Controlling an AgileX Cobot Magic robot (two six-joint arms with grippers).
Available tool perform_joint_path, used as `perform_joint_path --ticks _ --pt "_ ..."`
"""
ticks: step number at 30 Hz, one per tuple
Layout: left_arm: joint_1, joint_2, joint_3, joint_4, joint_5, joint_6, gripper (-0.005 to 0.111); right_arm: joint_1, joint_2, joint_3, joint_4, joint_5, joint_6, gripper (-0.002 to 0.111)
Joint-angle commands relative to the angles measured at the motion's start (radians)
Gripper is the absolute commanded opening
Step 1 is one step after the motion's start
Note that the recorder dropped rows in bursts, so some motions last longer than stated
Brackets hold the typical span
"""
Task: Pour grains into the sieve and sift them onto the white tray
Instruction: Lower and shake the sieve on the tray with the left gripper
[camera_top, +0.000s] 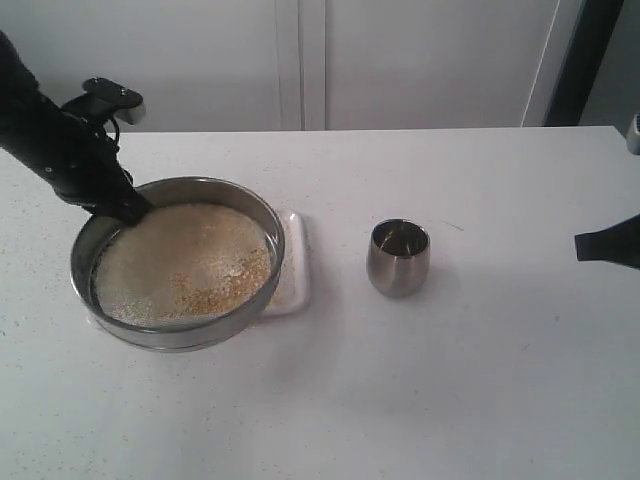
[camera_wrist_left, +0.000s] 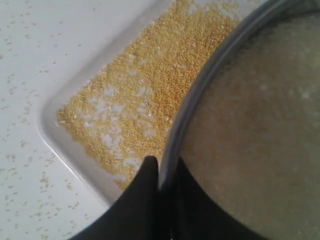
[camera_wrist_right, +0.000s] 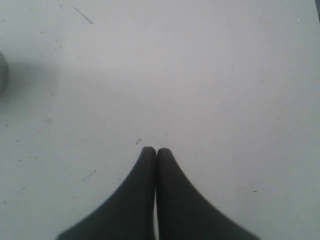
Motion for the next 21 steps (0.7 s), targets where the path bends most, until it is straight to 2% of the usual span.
perform_joint_path --ticks 1,2,3,4,6,7,8,9,11,12,13,15,16,17,18,19,21 --pt "0.089 -0.014 -0.018 -0.022 -0.111 -0.416 0.000 -0.005 -0.006 0.004 0.001 -0.003 0.002 0.000" --pt "0.102 -0.014 -0.018 -0.022 -0.104 -0.481 0.000 -0.005 -0.006 0.004 0.001 -0.003 0.002 0.000" --pt "0.102 -0.014 -0.018 -0.022 -0.084 -0.429 0.000 -0.005 -0.006 0.004 0.001 -0.003 0.002 0.000" --pt "0.088 -0.016 -0.018 -0.022 -0.046 -0.325 0.000 -0.005 -0.006 0.004 0.001 -0.003 0.002 0.000" --pt "0.043 -0.018 -0.018 -0.014 0.055 0.038 0.000 -0.005 -0.006 0.004 0.001 -0.003 0.002 0.000" --pt "0.031 -0.018 -0.018 0.004 0.086 0.124 0.000 -0.005 -0.006 0.004 0.001 -0.003 0.002 0.000" --pt "0.026 -0.018 -0.018 0.040 0.072 0.061 0.000 -0.005 -0.006 0.004 0.001 -0.005 0.002 0.000" --pt "0.035 -0.018 -0.018 0.067 0.035 -0.077 0.000 -0.005 -0.006 0.004 0.001 -0.005 0.002 0.000" --pt "0.073 -0.018 -0.018 0.078 -0.041 -0.487 0.000 -0.005 -0.006 0.004 0.001 -0.005 0.002 0.000" --pt "0.085 -0.016 -0.018 0.058 -0.050 -0.580 0.000 -0.005 -0.006 0.004 0.001 -0.005 0.002 0.000" --pt "0.086 -0.014 -0.018 0.039 -0.052 -0.534 0.000 -0.005 -0.006 0.004 0.001 -0.005 0.002 0.000" --pt "0.064 -0.016 -0.018 0.023 -0.031 -0.238 0.000 -0.005 -0.006 0.004 0.001 -0.005 0.002 0.000" --pt "0.056 -0.016 -0.018 0.023 0.004 -0.023 0.000 -0.005 -0.006 0.004 0.001 -0.005 0.002 0.000" --pt "0.054 -0.016 -0.018 0.025 0.047 0.091 0.000 -0.005 -0.006 0.004 0.001 -0.005 0.002 0.000" --pt "0.061 -0.016 -0.018 0.037 0.052 0.060 0.000 -0.005 -0.006 0.004 0.001 -0.005 0.002 0.000" --pt "0.079 -0.016 -0.018 0.039 0.028 -0.095 0.000 -0.005 -0.006 0.004 0.001 -0.005 0.002 0.000" --pt "0.122 -0.016 -0.018 0.009 -0.015 -0.507 0.000 -0.005 -0.006 0.004 0.001 -0.005 0.002 0.000"
